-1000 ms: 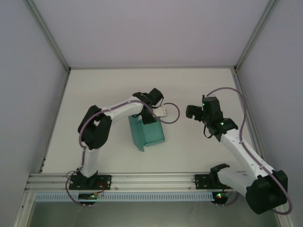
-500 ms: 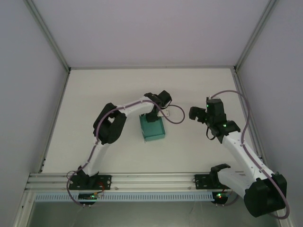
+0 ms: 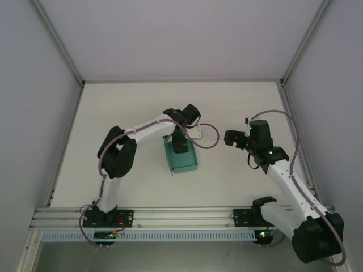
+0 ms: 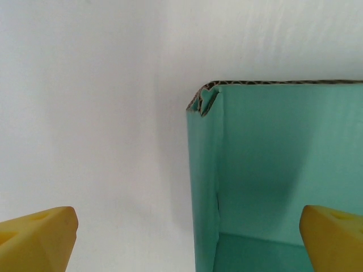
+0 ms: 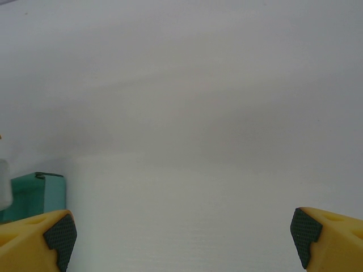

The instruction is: Assemble paper box

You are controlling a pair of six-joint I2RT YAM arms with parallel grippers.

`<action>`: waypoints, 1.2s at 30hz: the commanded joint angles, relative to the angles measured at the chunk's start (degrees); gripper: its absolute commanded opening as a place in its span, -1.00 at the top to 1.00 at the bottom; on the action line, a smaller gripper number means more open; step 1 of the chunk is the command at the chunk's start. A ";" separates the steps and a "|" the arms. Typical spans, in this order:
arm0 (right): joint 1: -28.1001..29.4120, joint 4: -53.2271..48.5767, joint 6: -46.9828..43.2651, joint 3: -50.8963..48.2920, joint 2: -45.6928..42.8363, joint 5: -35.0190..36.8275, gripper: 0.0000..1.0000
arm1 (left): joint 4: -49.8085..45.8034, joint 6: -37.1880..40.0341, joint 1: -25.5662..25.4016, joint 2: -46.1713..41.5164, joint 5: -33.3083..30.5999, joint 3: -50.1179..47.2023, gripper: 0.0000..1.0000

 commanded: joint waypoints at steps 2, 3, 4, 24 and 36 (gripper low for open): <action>-0.17 5.52 -6.03 -0.27 0.78 -5.45 -0.98 | 3.41 -0.14 0.42 -7.23 5.79 -1.38 -0.99; -0.08 6.48 -7.27 0.00 1.25 -7.59 -0.99 | 5.21 -1.30 0.84 -8.73 6.40 -1.70 -0.99; 0.07 7.35 -9.14 0.51 2.16 -10.23 -0.99 | 7.40 -3.09 1.49 -10.46 7.23 -2.04 -0.99; 21.10 -9.22 -59.35 40.16 55.69 -21.87 -0.37 | 21.65 -60.94 26.98 -45.15 -10.72 -40.94 -0.99; 22.85 -1.00 -44.43 36.50 57.96 -9.87 0.46 | 22.92 -61.55 30.13 -44.26 -10.20 -43.07 -0.99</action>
